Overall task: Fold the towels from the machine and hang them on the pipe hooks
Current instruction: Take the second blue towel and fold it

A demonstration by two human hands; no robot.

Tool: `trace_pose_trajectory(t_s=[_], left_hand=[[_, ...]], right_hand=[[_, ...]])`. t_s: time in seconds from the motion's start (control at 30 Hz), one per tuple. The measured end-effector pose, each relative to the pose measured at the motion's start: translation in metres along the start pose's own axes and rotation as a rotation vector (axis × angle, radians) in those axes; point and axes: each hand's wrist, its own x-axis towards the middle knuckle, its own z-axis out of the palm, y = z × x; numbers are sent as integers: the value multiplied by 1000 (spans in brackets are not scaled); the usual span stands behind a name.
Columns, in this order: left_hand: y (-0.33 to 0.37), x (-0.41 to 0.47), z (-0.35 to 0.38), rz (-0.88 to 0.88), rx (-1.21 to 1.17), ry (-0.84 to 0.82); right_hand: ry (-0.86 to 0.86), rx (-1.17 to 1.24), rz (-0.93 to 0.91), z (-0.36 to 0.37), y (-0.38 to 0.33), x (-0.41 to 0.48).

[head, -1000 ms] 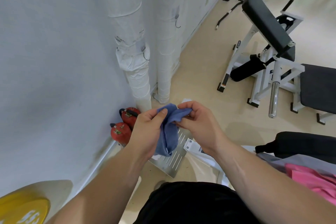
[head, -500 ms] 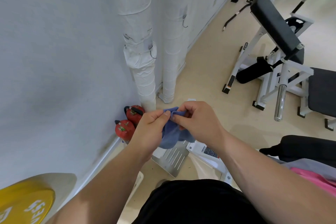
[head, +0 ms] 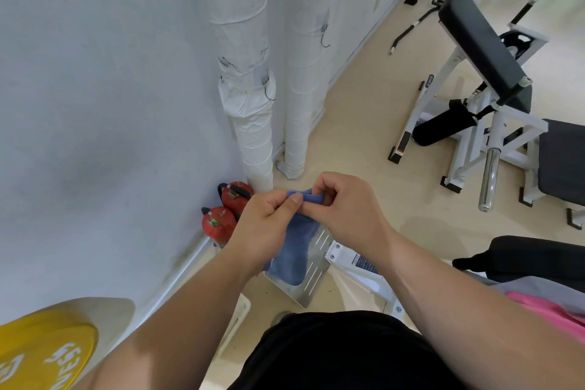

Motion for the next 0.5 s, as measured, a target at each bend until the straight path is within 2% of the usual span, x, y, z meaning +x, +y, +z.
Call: trace_pose_trajectory(t_s=[0.1,0.27,0.5], left_hand=[[-6,5,-7,-43,26,84],[7,14,-29,2,35,366],[27,31,-50,139,158,381]], right_hand=[[-51,-155,-65,-4,14,5],[-350,-455,-63,-9,54,7],[-529,-409,-91,12,55,7]])
